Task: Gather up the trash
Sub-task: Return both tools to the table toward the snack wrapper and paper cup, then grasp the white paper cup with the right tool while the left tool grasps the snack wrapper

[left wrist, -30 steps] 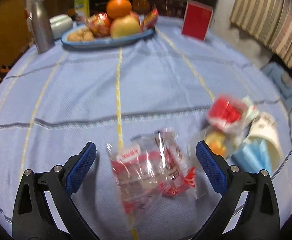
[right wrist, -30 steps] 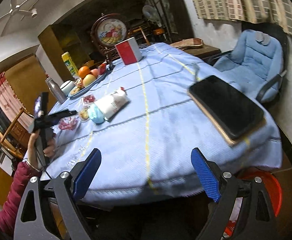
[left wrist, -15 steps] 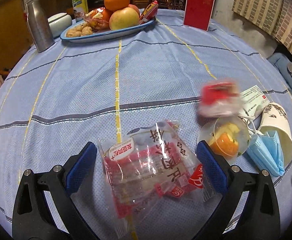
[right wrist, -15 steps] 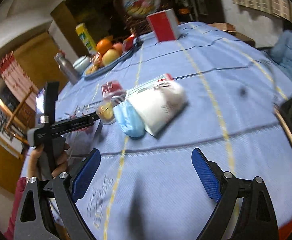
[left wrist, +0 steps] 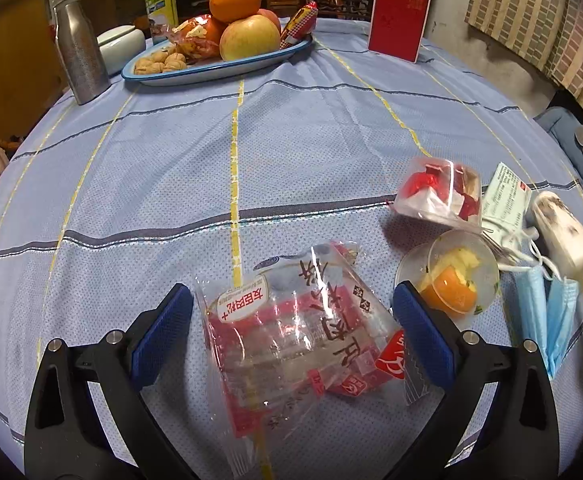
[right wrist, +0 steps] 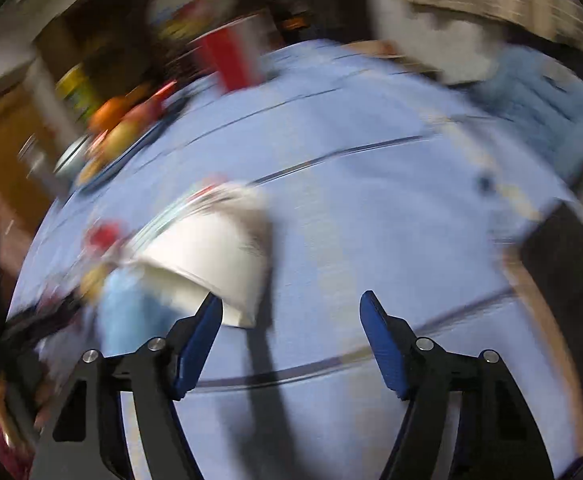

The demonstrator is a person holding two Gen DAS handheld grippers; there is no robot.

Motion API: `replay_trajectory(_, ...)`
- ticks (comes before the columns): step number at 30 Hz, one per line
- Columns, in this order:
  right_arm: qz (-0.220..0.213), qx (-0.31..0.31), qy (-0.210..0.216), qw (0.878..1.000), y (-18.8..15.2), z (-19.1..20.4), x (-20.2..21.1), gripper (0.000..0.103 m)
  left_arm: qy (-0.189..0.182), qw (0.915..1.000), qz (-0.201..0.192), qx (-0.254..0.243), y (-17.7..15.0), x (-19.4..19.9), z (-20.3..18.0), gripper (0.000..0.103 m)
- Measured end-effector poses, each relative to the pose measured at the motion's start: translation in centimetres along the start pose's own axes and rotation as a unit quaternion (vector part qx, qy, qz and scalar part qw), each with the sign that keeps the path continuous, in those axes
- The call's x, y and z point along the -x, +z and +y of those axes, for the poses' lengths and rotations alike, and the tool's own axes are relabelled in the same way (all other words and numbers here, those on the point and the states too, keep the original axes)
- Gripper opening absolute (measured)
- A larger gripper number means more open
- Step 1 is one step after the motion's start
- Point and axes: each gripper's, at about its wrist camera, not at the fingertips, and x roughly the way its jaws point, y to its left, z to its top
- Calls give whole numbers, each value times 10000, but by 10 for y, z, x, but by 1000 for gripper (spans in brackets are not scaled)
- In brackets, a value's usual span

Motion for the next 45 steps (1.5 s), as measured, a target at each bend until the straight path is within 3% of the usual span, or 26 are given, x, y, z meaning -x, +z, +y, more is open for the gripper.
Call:
replay_trajectory(3, 10, -145, 171, 9997, 0, -19, 11, 70, 2, 10000, -1, 3, 1, -1, 0, 98)
replay_trajectory(7, 15, 180, 410, 9990, -6, -4, 16, 70, -4, 10000, -1, -4, 1, -1, 0, 98)
replay_trajectory(11, 23, 452, 605, 9971, -4, 20, 14, 89, -3, 10000, -1, -4, 1, -1, 0, 98)
replay_trajectory(15, -79, 841, 471, 9953, 6, 42, 11, 97, -3, 10000, -8, -5, 1, -1, 0, 98)
replay_trajectory(26, 264, 1899, 173, 9813, 13, 87, -28, 97, -2, 10000, -12, -5, 1, -1, 0, 98)
replay_trajectory(31, 452, 1853, 85, 9816, 19, 81, -47, 97, -4, 10000, -14, -7, 1, -1, 1, 98)
replay_trajectory(36, 624, 1561, 517, 9844, 20, 72, -51, 95, -5, 10000, -16, -9, 2, -2, 1, 98)
replay_trajectory(37, 607, 1557, 560, 9843, 20, 72, -50, 87, -8, 10000, -14, -13, 1, -2, 1, 98)
replay_trajectory(38, 549, 1549, 567, 9848, 19, 72, -49, 85, -9, 10000, -14, -13, 1, -2, 1, 98)
replay_trajectory(45, 206, 1720, 567, 9833, 14, 77, -35, 83, -11, 10000, -15, -18, 1, -2, 1, 98)
